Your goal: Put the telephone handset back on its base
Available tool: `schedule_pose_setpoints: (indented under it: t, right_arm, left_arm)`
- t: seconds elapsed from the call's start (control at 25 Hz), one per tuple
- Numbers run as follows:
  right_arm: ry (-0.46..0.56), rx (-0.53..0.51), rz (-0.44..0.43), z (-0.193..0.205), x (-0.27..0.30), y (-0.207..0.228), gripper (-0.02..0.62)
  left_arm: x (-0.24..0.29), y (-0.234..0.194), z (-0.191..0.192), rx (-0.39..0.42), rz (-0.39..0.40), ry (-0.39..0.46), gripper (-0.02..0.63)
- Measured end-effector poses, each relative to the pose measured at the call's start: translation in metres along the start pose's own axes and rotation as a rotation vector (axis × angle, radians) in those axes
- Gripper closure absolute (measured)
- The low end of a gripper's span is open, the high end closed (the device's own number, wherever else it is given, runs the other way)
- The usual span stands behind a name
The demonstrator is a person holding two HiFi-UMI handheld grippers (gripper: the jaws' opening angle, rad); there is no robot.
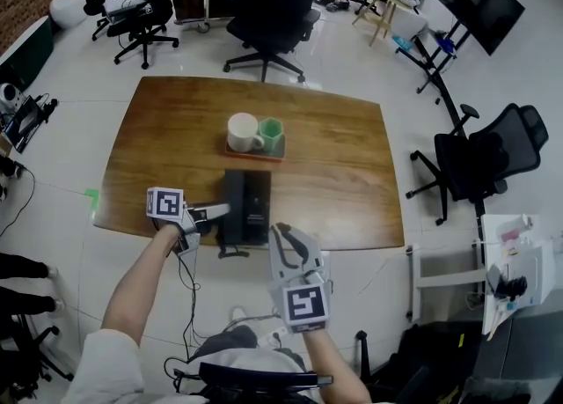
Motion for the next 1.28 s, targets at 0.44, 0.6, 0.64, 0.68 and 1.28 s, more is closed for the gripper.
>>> schedule_pose_setpoints:
  t: [0.44,0.6,0.64,0.68,1.28]
  right_arm:
    - [-0.024,-0.007,-0.013,0.003,0.005,-0.002,0.571]
    - [-0.026,-0.002,-0.019,0.004,0.006,-0.004,0.571]
    - [-0.022,-0.002,-0.022,0.004,0.006,-0.004,0.571]
    - [-0.018,-0.003,-0.025,0.003,0.006,-0.005,0.571]
    - [0.010,-0.022,-0.060,-0.004,-0.011,-0.016,0.571]
  left_arm:
    - [-0.010,-0.002,-0.007,-0.060,-0.010,0.082,0.515]
    - [-0.017,-0.005,-0.007,0.000,-0.075,0.082,0.515]
    - [-0.017,-0.004,-0.008,0.014,-0.076,0.085,0.515]
    - [-0.017,-0.003,-0.008,0.032,-0.073,0.090,0.515]
    - [-0.038,0.054,0.003,0.157,-0.088,0.219,0.583]
Point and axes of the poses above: the fingertips, and each gripper's own axes: x forward along the fingers, y to its right, z out of its underside, the point moved 5 cm from there along -x, backward along the fingers, and after that the axes turned 12 degrees about -y, right-handed, at the moved point
